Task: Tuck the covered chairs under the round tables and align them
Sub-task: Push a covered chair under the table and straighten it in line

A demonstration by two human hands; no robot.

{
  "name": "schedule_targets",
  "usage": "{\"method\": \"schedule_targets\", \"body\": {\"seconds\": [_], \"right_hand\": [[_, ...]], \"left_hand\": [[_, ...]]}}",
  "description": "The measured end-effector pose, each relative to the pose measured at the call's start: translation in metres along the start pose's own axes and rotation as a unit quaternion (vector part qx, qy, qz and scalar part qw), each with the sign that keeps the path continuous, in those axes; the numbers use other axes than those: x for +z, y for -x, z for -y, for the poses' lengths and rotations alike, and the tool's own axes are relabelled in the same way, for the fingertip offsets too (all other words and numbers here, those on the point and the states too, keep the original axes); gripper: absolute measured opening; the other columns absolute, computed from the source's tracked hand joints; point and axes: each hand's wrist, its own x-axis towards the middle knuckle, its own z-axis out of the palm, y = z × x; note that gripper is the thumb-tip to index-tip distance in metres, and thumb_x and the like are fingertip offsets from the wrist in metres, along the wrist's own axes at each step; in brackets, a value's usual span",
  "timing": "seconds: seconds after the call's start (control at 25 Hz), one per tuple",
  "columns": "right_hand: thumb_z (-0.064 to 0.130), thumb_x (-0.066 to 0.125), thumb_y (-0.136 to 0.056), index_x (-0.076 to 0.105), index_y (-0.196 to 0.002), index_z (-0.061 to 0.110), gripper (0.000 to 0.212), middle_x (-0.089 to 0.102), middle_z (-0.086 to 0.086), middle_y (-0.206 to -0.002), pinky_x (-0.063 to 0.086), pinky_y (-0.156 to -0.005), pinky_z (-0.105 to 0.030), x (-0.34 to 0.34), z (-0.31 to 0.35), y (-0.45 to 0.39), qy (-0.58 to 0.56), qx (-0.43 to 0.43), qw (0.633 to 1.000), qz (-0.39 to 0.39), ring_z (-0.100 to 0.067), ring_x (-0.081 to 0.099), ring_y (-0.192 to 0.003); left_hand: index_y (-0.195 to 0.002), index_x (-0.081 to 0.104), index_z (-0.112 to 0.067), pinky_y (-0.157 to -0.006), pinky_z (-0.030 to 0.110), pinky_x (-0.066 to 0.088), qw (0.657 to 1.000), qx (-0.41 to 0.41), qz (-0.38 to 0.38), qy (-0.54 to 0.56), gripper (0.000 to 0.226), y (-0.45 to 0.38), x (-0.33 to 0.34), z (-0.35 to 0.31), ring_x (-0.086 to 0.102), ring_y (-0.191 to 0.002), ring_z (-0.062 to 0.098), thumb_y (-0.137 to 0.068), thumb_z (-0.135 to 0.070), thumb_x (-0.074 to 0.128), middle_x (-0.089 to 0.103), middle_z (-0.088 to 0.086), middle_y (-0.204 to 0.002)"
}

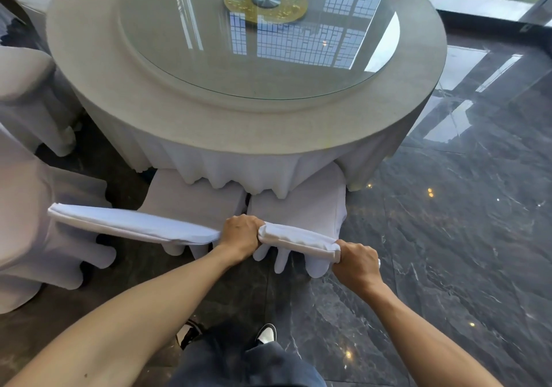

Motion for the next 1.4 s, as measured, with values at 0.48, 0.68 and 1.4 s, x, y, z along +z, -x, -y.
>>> {"method": "schedule_targets", "body": {"seconds": [0.48,0.68,1.4], "right_hand": [[0.012,0.055,-0.077,0.072,-0.093,0.020,0.025,0.074,-0.003,-0.085,0.040,-0.060,-0.030,-0.019,-0.023,-0.006,-0.005,0.068,0.997,0.047,-0.029,0.068,-0.077],[0.010,0.054,-0.081,0.074,-0.091,0.019,0.024,0.074,-0.004,-0.087,0.036,-0.062,-0.029,-0.018,-0.025,-0.013,-0.031,0.106,0.994,0.025,-0.028,0.067,-0.081],[0.025,0.060,-0.073,0.064,-0.105,0.018,0.033,0.071,-0.003,-0.095,0.047,-0.073,-0.038,-0.024,0.056,-0.041,0.002,-0.039,0.999,-0.020,-0.030,0.064,-0.085]], "left_hand": [[-0.089,0.075,-0.026,-0.059,0.026,0.035,1.000,0.006,0.009,0.015,0.016,-0.011,-0.002,-0.029,0.051,-0.062,0.017,-0.084,-0.033,0.061,0.072,0.001,-0.080],[-0.092,0.076,-0.024,-0.059,0.026,0.036,1.000,0.009,0.004,-0.006,0.015,-0.018,-0.003,-0.035,0.050,-0.062,0.015,-0.084,-0.030,0.065,0.073,0.002,-0.080],[-0.123,0.064,-0.038,-0.089,0.037,0.051,0.975,0.041,0.106,0.188,0.041,-0.007,-0.035,0.064,0.061,-0.109,0.015,-0.084,-0.049,0.066,0.068,-0.009,-0.118]]}}
